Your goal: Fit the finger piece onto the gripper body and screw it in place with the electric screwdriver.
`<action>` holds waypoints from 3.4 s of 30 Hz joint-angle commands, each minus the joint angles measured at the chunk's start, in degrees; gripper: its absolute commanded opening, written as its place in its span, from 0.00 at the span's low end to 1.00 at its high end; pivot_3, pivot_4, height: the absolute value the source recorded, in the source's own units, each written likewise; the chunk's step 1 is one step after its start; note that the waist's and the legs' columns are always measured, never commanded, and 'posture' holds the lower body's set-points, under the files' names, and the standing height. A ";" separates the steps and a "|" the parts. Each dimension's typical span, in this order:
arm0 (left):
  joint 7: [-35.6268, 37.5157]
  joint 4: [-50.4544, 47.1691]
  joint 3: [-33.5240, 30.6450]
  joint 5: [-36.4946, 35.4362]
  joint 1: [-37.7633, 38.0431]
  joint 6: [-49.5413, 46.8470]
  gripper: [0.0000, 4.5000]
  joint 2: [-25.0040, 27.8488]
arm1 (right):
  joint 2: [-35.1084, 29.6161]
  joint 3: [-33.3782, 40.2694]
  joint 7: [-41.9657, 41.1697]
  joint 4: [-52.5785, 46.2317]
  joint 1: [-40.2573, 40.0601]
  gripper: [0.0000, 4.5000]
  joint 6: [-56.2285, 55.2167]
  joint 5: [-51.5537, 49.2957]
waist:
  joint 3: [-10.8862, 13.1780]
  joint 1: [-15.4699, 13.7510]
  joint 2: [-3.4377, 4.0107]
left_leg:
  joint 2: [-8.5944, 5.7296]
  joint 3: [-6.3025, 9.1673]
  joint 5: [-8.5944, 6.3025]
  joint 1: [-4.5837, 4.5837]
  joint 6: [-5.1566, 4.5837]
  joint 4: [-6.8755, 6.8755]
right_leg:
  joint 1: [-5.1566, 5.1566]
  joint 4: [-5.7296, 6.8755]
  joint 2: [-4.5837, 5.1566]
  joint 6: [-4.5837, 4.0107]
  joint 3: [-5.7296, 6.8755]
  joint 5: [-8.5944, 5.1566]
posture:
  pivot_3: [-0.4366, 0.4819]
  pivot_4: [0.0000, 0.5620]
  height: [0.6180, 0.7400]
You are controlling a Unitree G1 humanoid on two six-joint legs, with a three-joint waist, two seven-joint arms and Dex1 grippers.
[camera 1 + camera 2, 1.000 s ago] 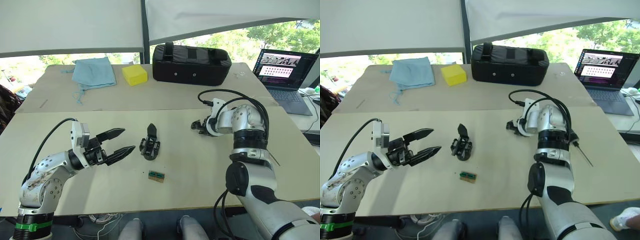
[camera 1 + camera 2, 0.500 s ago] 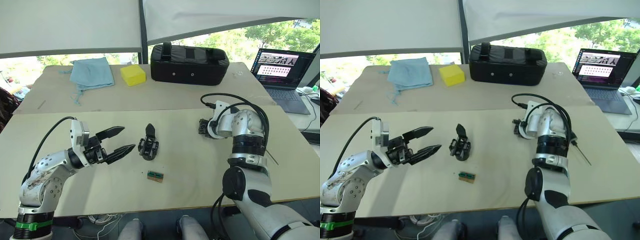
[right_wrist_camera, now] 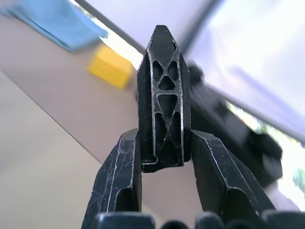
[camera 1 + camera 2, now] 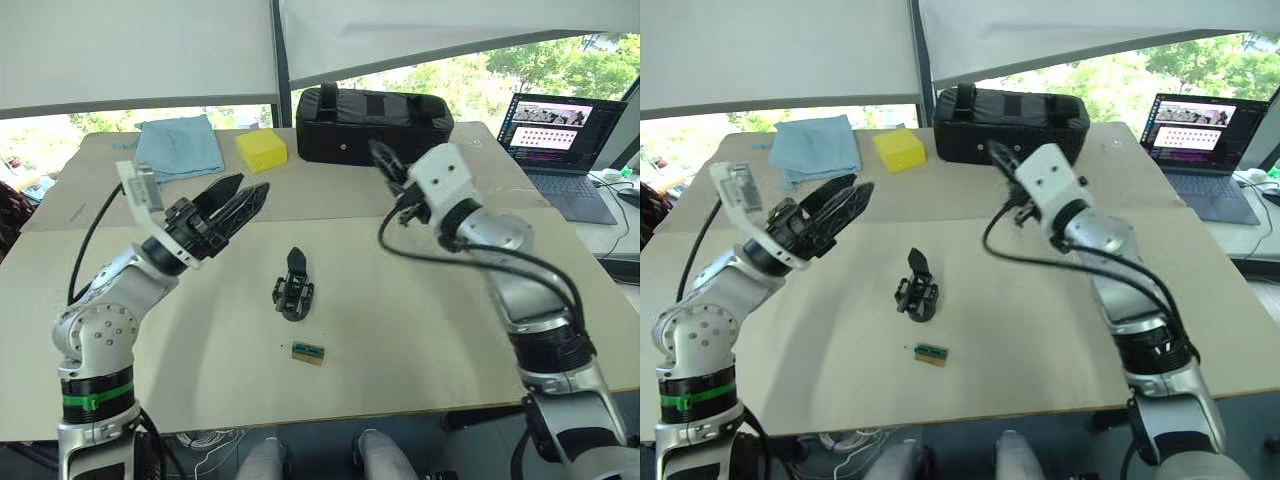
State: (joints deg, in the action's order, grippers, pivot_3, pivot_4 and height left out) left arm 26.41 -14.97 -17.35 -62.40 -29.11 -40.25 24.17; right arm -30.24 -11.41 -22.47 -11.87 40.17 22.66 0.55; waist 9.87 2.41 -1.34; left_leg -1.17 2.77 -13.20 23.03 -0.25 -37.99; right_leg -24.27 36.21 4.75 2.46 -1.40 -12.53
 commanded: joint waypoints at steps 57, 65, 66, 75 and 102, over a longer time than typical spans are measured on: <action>33.59 8.57 13.61 -0.49 -12.19 -19.20 0.00 14.04 | 0.64 4.68 -30.11 0.86 18.82 1.00 60.24 -48.54 | 0.05 -1.28 -0.04 | 0.14 0.03 0.06 0.06 0.07 0.00 | -0.10 -0.02 -0.21 -0.11 -0.02 0.11 | 0.48 0.27 1.00; 33.90 7.49 13.61 0.66 -10.90 -19.33 0.00 13.74 | 3.11 5.99 -26.21 -0.96 18.66 1.00 65.42 -51.22 | 0.05 -1.52 -0.05 | 0.09 0.03 0.06 0.11 0.08 -0.01 | -0.14 -0.03 -0.16 -0.11 -0.01 0.12 | 0.48 0.27 1.00; 33.87 7.47 13.56 0.75 -10.89 -19.35 0.00 13.62 | 3.38 6.25 -25.95 -1.00 18.62 1.00 65.76 -51.51 | 0.05 -1.50 -0.05 | 0.10 0.03 0.06 0.11 0.08 -0.01 | -0.14 -0.03 -0.16 -0.11 -0.01 0.12 | 0.48 0.27 1.00; 34.00 5.96 13.85 1.81 -9.20 -18.97 0.00 12.85 | 4.18 6.52 -23.75 -2.09 17.43 0.51 66.30 -52.72 | 0.05 -1.33 -0.05 | 0.12 0.03 0.06 0.10 0.08 -0.01 | -0.14 -0.02 -0.18 -0.12 -0.01 0.12 | 0.48 0.27 1.00; 55.22 26.37 11.10 33.70 5.47 33.41 1.00 22.29 | -2.07 10.71 -31.96 -3.19 2.60 0.09 37.93 -48.03 | 0.05 -1.64 -0.04 | 0.16 -0.48 0.06 0.10 0.08 -0.01 | -0.12 -0.13 -0.21 -0.15 0.01 0.13 | 0.48 0.27 1.00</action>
State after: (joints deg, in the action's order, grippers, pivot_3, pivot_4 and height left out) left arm 79.98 9.89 -6.71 -31.33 -23.60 -12.53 46.51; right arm -31.71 -2.53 -52.20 -14.06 43.04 65.81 -48.15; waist 9.91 0.77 -1.38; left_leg -1.01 2.28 -13.14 23.15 -0.17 -38.00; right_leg -24.38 36.07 4.55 2.32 -1.38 -12.40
